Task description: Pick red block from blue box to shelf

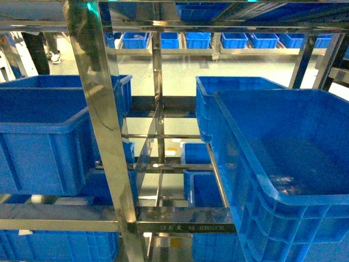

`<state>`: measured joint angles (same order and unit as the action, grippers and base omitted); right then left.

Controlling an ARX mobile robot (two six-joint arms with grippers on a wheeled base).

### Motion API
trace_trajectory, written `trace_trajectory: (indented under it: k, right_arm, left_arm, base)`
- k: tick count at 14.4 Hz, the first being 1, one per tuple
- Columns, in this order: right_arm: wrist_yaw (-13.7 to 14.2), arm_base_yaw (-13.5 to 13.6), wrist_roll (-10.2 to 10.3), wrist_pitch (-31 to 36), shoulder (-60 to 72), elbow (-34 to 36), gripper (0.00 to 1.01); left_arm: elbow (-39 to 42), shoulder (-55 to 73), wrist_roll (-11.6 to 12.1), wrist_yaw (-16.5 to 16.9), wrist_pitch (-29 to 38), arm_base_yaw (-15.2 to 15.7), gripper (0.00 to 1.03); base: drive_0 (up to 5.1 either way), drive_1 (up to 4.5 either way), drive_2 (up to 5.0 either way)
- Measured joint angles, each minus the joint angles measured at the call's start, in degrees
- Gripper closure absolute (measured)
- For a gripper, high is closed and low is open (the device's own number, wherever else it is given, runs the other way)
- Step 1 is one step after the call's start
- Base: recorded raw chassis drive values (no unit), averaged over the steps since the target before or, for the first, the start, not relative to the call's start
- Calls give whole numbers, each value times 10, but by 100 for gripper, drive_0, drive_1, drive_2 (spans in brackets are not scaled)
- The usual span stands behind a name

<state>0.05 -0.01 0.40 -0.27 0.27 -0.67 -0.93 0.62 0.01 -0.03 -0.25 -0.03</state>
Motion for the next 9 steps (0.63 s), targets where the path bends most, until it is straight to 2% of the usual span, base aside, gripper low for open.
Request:
trace_trajectory:
  k: [9]
  right_arm:
    - [0, 0, 0, 0, 0, 0, 73]
  left_arm:
    - [0, 0, 0, 0, 0, 0, 5]
  base:
    - [0, 0, 0]
